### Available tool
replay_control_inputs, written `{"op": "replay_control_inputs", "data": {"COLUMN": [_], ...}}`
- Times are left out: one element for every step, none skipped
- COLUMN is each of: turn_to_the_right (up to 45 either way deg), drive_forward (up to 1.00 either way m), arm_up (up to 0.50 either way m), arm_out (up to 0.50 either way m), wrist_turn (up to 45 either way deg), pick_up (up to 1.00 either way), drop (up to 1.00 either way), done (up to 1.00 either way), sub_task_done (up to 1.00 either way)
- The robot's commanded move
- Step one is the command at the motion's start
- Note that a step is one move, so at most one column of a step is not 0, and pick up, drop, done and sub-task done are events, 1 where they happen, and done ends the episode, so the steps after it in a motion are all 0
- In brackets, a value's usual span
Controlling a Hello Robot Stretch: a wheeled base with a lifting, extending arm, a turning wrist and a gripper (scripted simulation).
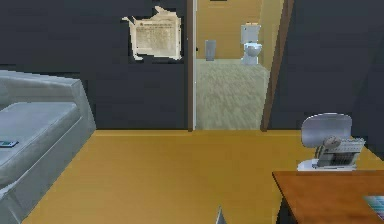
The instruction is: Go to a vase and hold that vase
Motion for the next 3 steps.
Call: {"op": "replay_control_inputs", "data": {"turn_to_the_right": [0.0, 0.0, 0.0], "drive_forward": [0.00, 0.00, 0.00], "arm_up": [0.00, 0.00, 0.00], "arm_out": [0.00, 0.00, 0.00], "wrist_turn": [45.0, 45.0, 45.0], "pick_up": [0.00, 0.00, 0.00], "drop": [0.00, 0.00, 0.00], "done": [0.00, 0.00, 0.00], "sub_task_done": [0.00, 0.00, 0.00]}}
